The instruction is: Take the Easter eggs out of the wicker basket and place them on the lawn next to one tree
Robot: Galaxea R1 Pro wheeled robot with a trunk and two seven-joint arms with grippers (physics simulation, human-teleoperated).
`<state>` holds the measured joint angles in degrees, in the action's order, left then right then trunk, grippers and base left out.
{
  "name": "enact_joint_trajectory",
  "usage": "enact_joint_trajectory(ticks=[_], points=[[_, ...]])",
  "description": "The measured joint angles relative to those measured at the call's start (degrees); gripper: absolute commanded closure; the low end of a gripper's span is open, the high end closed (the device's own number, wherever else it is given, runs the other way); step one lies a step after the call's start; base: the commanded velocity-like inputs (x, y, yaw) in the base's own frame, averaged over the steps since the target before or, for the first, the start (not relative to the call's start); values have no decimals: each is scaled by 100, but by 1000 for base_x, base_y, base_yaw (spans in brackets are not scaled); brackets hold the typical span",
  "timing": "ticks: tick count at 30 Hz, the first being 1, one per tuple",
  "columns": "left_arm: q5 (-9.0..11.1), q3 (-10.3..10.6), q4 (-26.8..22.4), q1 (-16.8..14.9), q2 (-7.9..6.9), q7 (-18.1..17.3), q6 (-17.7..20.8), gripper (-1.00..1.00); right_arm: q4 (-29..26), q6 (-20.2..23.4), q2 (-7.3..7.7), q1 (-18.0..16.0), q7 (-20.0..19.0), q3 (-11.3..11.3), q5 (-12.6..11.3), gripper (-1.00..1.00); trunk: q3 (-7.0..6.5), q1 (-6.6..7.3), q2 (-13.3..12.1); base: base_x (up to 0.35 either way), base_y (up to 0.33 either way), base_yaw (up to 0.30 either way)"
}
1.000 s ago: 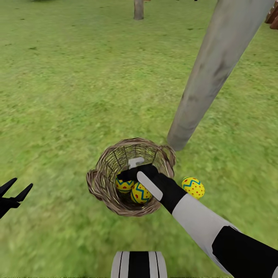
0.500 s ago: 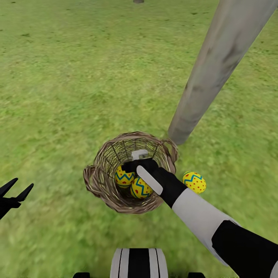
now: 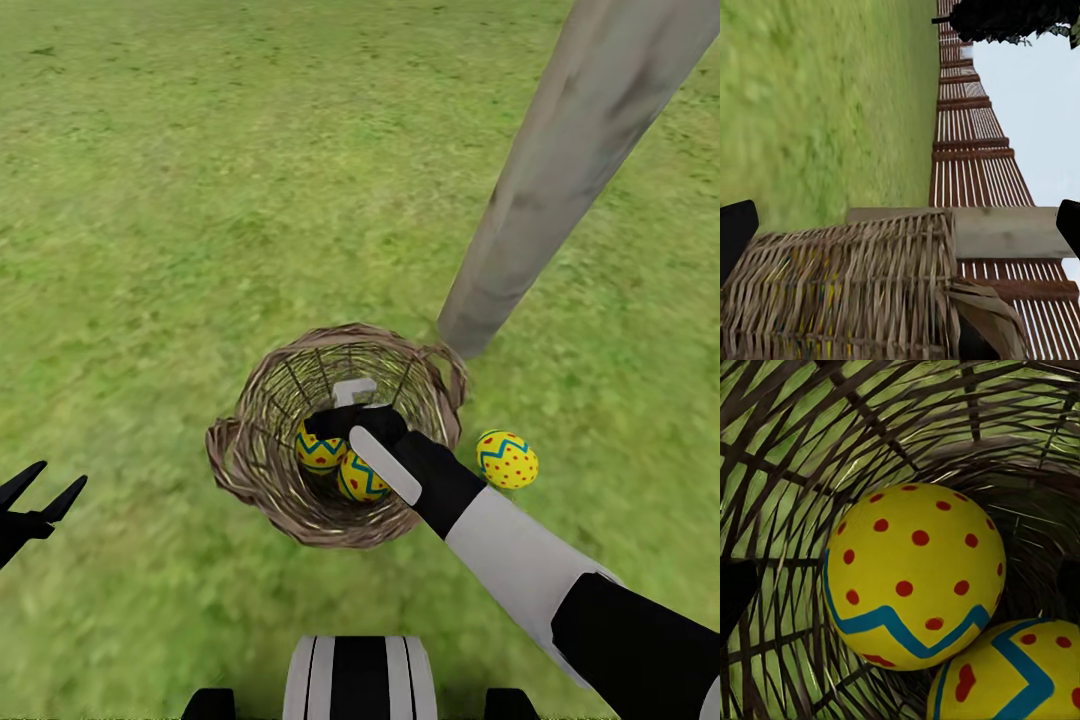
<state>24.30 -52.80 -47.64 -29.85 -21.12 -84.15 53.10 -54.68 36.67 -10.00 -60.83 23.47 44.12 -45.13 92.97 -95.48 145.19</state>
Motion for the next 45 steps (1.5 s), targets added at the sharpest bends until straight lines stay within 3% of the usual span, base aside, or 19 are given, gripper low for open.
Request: enact_joint_trajectory(ticks=[12, 13, 16, 41, 45], points=[[1, 3, 0, 0, 3, 1, -8, -100, 8, 9, 0, 4, 20, 7, -2, -100, 244, -28, 15, 0, 0, 0], [-1, -3, -2, 0, 94, 2, -15, -100, 6, 6, 0, 2, 21, 7, 2, -100, 245, -28, 15, 0, 0, 0], [-8, 2, -8, 0, 144, 7, -24, -100, -2, 0, 0, -2, 22, 7, 19, -100, 310, -36, 19, 0, 0, 0], [-8, 3, -9, 0, 164, 8, -35, -100, -186, -23, 0, -29, 4, 8, 53, -100, 488, -56, 30, 0, 0, 0], [-8, 6, -9, 0, 168, 13, -35, -100, -188, -53, 0, -37, 4, 7, 360, -100, 533, -62, 32, 0, 0, 0]])
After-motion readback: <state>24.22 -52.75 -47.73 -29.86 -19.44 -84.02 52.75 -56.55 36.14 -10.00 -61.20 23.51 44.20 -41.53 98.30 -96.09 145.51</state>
